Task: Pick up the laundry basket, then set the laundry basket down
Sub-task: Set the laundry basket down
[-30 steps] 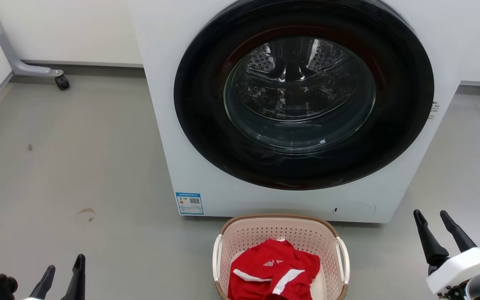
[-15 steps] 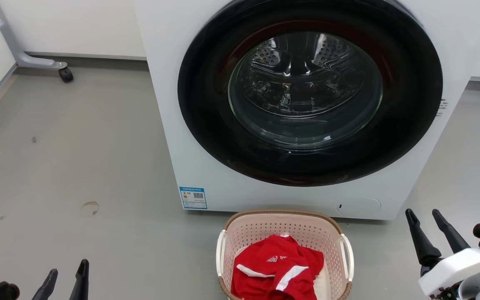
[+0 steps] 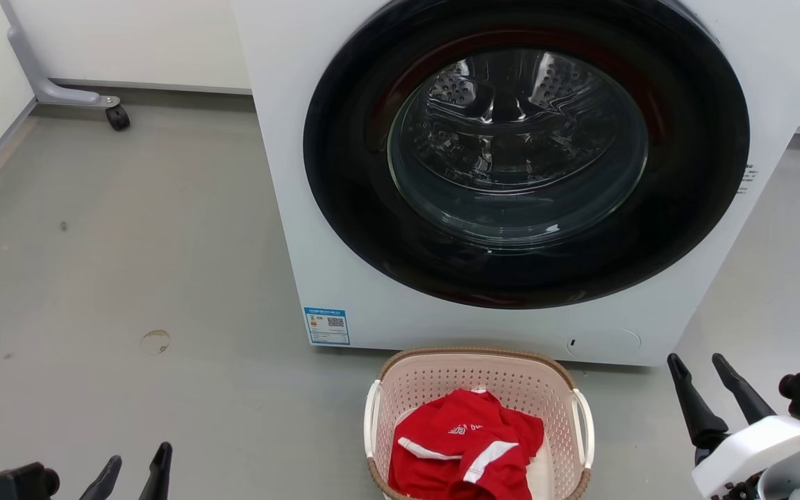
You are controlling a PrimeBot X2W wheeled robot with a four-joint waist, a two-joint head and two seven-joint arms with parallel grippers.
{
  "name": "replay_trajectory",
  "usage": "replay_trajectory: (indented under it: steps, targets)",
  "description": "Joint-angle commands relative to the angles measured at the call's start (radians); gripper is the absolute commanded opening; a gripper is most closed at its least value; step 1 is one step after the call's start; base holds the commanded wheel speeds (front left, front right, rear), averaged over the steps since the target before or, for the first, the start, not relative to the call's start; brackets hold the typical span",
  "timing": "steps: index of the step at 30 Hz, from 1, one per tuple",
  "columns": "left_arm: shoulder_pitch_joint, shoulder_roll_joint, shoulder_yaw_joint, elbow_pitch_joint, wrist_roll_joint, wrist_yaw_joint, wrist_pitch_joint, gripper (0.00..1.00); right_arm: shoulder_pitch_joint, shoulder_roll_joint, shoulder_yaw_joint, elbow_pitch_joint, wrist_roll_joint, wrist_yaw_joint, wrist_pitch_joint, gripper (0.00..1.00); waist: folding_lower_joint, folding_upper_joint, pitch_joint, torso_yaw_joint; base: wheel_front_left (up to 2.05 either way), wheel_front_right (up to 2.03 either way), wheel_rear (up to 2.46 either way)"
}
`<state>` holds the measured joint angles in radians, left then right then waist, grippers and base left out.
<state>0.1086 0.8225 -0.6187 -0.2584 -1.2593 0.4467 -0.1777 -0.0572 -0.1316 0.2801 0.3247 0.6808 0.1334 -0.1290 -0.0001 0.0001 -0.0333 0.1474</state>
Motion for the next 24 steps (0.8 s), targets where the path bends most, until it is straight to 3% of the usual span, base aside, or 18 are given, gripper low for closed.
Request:
replay_trajectory:
  steps: [1,10,24]
  targets:
    - [-0.086,0.03,0.032,-0.005,0.001,-0.012,0.009,1.0,-0.019,-0.019,0.016,-0.029,-0.012,-0.003,0.004,1.0,0.0001,-0.0001,-0.001,-0.001,0.0,0.0,0.0]
    - [-0.162,0.025,0.008,0.03,0.003,-0.053,0.075,1.0,-0.037,-0.017,0.023,-0.04,-0.02,-0.003,0.019,1.0,0.0001,-0.0001,-0.008,-0.009,0.0,0.0,0.0]
    - [-0.195,0.015,0.006,0.04,0.013,-0.058,0.082,1.0,-0.039,-0.014,0.022,-0.034,-0.029,-0.003,0.018,1.0,0.0001,-0.0001,-0.011,-0.016,0.0,0.0,0.0]
